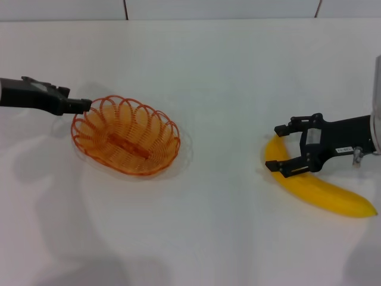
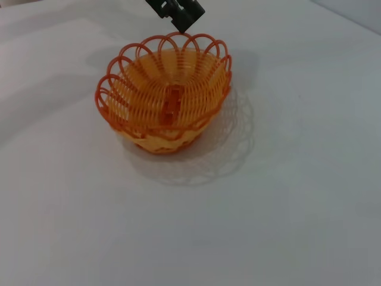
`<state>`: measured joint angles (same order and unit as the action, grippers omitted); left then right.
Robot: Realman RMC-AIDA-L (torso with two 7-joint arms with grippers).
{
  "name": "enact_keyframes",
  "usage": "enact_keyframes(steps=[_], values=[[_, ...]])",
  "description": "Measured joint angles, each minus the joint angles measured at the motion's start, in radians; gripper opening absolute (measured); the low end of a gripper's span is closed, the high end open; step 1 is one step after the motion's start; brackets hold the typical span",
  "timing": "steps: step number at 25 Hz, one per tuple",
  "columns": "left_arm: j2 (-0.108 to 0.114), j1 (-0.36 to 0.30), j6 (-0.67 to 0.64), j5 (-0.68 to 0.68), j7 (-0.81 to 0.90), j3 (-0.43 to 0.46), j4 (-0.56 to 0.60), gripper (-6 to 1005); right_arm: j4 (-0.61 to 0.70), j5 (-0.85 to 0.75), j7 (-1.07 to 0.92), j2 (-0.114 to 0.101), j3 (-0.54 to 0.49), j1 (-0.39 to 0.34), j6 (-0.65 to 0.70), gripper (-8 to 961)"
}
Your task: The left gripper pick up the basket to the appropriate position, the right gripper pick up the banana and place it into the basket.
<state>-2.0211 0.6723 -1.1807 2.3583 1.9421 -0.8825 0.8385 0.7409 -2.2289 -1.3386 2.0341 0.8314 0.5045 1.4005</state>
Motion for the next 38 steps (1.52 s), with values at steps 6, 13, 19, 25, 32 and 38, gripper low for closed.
enact_keyframes(steps=[6, 13, 19, 25, 32, 38], values=[[-0.008, 0.04, 0.044, 0.066, 0.006, -0.008, -0.045, 643, 0.0, 0.0, 0.0, 0.0, 0.001, 0.003, 0.0, 892], [-0.009, 0.061, 0.062, 0.063, -0.007, -0.02, -0.076, 743, -0.002, 0.0, -0.002, 0.0, 0.002, 0.003, 0.0, 892], [-0.01, 0.093, 0.121, 0.049, -0.045, -0.02, -0.161, 739, -0.002, 0.0, -0.009, 0.0, 0.002, 0.006, 0.0, 893], [-0.011, 0.108, 0.134, 0.049, -0.059, -0.028, -0.198, 734, -0.004, 0.0, -0.014, -0.001, 0.002, 0.01, 0.0, 893], [-0.011, 0.099, 0.134, 0.046, -0.05, -0.029, -0.201, 728, -0.009, 0.0, -0.014, -0.002, 0.003, 0.01, 0.0, 893], [-0.01, 0.085, 0.134, 0.044, -0.051, -0.025, -0.193, 593, -0.009, 0.0, -0.013, -0.002, 0.003, 0.008, 0.0, 893]])
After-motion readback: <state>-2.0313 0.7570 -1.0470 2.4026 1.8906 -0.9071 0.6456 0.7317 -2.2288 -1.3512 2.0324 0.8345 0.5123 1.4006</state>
